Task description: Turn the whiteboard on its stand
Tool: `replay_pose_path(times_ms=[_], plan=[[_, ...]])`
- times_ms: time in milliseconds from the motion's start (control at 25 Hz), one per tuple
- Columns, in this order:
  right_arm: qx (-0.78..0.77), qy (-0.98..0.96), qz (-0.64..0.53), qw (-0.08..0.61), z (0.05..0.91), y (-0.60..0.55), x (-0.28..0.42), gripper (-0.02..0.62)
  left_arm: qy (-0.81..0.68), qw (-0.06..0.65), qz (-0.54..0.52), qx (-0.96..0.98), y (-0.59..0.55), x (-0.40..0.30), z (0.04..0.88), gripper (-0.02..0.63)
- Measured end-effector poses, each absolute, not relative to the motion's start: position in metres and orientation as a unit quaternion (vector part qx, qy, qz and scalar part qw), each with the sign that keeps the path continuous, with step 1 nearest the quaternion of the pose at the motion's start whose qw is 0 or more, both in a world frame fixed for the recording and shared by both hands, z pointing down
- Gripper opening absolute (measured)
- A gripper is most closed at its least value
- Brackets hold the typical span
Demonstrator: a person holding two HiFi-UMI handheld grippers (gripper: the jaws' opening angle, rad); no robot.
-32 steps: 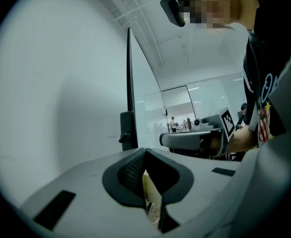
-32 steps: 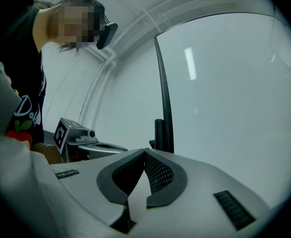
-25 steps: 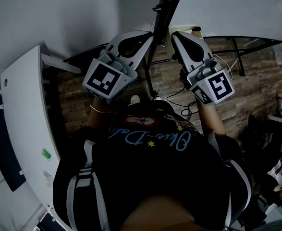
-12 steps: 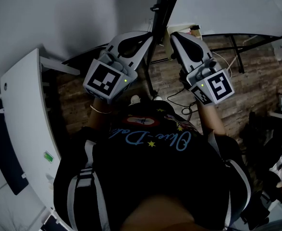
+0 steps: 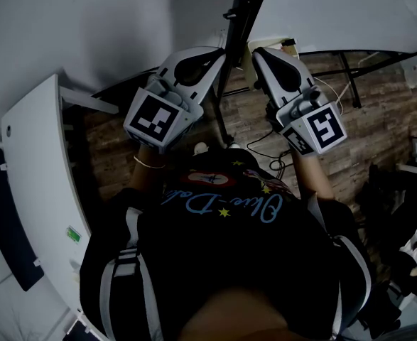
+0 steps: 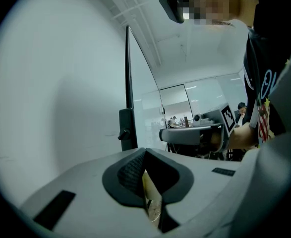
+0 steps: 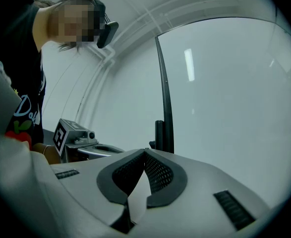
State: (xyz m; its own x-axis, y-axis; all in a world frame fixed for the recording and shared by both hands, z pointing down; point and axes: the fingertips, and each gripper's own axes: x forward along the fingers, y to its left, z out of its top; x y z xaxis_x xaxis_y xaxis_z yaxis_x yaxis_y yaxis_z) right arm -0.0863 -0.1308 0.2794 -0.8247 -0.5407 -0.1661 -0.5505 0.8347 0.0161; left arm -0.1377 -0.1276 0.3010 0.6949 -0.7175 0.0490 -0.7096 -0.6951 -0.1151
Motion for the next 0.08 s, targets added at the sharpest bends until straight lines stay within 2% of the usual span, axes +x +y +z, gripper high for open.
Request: replay_pose_path(times_ms=[80], plan=[[-0.286, 0.955, 0.031, 0.077, 0.2798, -0.131, -0.0873, 0.02, 0.388, 0.045, -0.041, -0.92, -0.1285, -0.1388, 0.3013, 0.018]])
